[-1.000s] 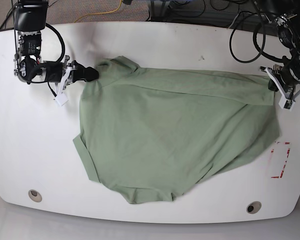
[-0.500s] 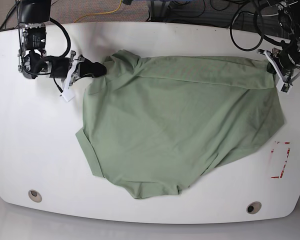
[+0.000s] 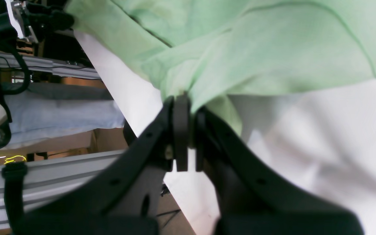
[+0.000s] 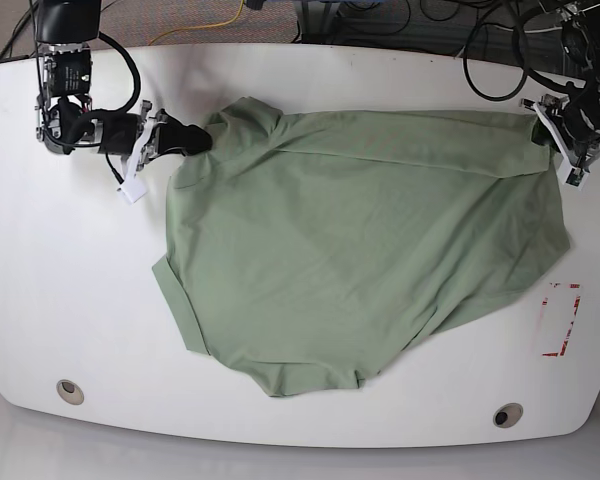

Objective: Layout the t-shirt on the table in an organized manner, then fold the t-shirt properly
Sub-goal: 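Lay the shirt down flat, dragging it back with both grippers, then open the right gripper and regrasp the shirt's side edge nearby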

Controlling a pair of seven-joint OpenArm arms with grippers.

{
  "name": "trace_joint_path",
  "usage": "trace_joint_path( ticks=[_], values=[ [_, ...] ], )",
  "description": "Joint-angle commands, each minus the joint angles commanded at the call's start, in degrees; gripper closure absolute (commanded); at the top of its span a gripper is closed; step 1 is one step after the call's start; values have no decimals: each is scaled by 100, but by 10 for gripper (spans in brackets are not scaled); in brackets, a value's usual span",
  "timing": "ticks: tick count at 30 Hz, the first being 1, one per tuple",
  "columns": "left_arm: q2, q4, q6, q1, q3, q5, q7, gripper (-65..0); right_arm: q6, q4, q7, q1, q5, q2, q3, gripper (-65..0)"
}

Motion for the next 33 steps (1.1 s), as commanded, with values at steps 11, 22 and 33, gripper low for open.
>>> trace_joint_path(
  ticks=[11,22,33],
  values=[
    [-70,246,0,-44,-888,-9,290,-292,0,0,-18,0,-299,26,-9,-6],
    [281,-185,0,-695,-1336,18,255,-292,-9,536,-35,79,-598,26,0,-8],
    [281,-1037,0,-800,-853,35,-369,-289,-976,774,0,-132,-580,-9,105,-363]
  ],
)
